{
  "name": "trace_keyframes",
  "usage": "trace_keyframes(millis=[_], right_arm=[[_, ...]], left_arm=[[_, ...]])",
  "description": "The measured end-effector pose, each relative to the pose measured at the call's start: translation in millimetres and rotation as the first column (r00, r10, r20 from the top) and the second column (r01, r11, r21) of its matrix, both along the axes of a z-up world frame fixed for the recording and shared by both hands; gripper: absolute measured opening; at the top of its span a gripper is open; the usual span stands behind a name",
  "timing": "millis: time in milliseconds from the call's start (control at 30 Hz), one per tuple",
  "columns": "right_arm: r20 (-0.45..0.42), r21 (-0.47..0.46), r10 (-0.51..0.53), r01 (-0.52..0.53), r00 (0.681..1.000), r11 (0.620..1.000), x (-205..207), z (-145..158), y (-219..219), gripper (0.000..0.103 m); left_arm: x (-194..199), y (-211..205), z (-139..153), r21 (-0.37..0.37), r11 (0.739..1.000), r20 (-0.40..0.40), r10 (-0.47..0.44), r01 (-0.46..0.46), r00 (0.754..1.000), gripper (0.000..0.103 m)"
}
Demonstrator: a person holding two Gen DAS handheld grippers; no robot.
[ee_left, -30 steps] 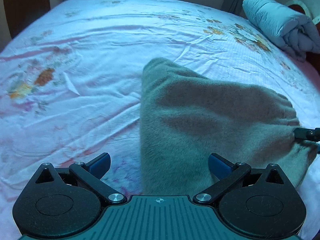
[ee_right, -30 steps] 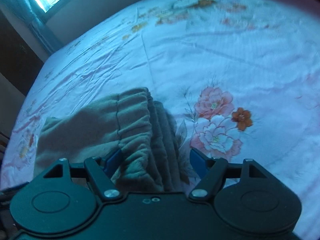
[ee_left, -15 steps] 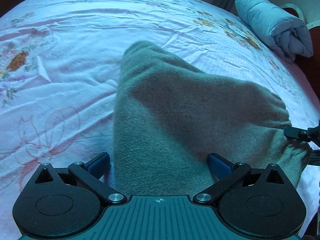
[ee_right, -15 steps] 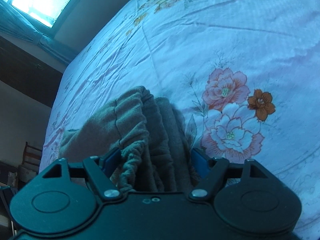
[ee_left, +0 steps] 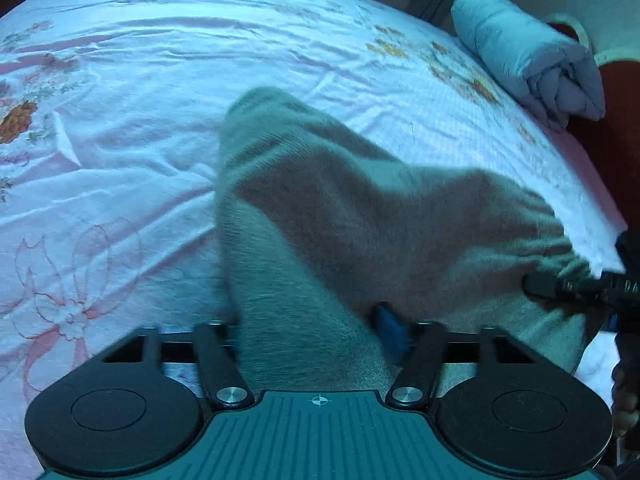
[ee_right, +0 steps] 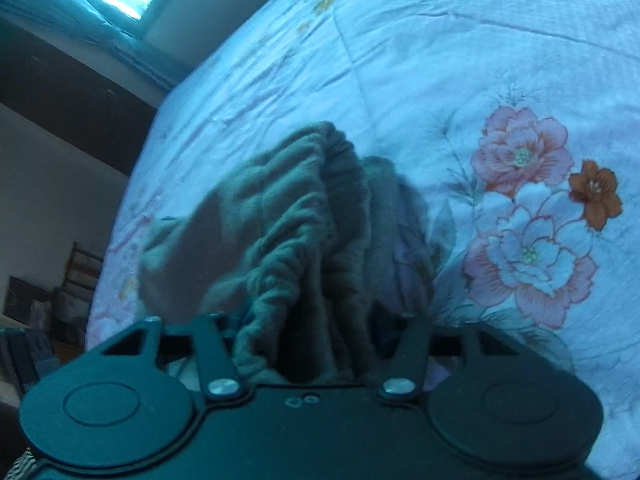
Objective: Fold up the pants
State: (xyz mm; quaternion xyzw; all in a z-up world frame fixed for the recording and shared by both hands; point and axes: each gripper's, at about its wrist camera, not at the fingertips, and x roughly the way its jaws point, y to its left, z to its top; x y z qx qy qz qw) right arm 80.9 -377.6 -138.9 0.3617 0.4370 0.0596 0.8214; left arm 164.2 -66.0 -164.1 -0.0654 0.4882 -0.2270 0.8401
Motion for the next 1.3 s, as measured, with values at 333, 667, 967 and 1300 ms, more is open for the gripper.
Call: trace_keyframes(millis=[333,667,967,1300], right_arm=[[0.132,-0.064,-0.012,0.021,0.991,0.998,-2,36,21,0.041],[0.222,-0.088,-0.022,0.042,0.975,0.995,88,52,15,0.040],[0.072,-0.200,-0.078,0.091,0.994,0.976,140,14,22,0.059],[0.268,-0.499,-0.042,0.176,0.962,0.849,63,91,62,0.061]], left_arm=[[-4,12,26,-0.093,0.994,0.100,0.072,-0.063,0.992,0.023],[97,-4,54,-0.027,0.994,0.230,0.107,-0.103,0.967,0.023],[119,-15,27,0.138,0.982,0.239,0.094,-0.129,0.966,0.074],[31,-2,112,0.230,0.962,0.404,0.045,-0.149,0.914,0.103]])
